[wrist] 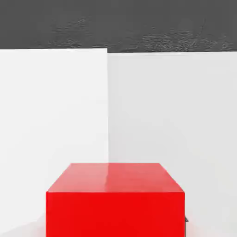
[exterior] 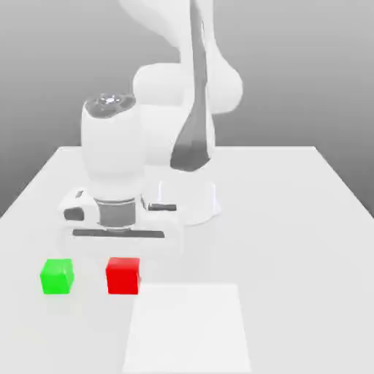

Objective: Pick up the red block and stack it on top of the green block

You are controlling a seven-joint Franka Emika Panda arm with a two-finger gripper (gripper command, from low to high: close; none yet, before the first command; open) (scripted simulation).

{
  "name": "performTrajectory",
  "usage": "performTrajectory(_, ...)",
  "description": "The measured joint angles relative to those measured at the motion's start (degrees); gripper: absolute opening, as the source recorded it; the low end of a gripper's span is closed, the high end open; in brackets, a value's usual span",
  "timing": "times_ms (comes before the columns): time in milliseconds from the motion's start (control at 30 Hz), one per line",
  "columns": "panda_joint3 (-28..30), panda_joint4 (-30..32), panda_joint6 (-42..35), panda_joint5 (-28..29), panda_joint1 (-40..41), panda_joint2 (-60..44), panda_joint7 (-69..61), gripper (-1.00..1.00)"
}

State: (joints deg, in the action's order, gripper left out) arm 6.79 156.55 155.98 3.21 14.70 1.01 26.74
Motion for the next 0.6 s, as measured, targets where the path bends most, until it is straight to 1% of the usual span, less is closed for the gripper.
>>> performTrajectory(200,4.79,0.65,-2.08,0.72,6.98,2.79,-12.59,-1.0)
performTrajectory(367,9.21,1.16,-3.26,0.12,10.94,4.17,-23.29,-1.0)
performTrajectory(467,9.73,0.95,-0.54,-2.29,10.79,1.18,-26.39,-1.0)
performTrajectory(600,9.03,0.7,4.71,-7.02,10.49,-4.56,-29.97,-1.0)
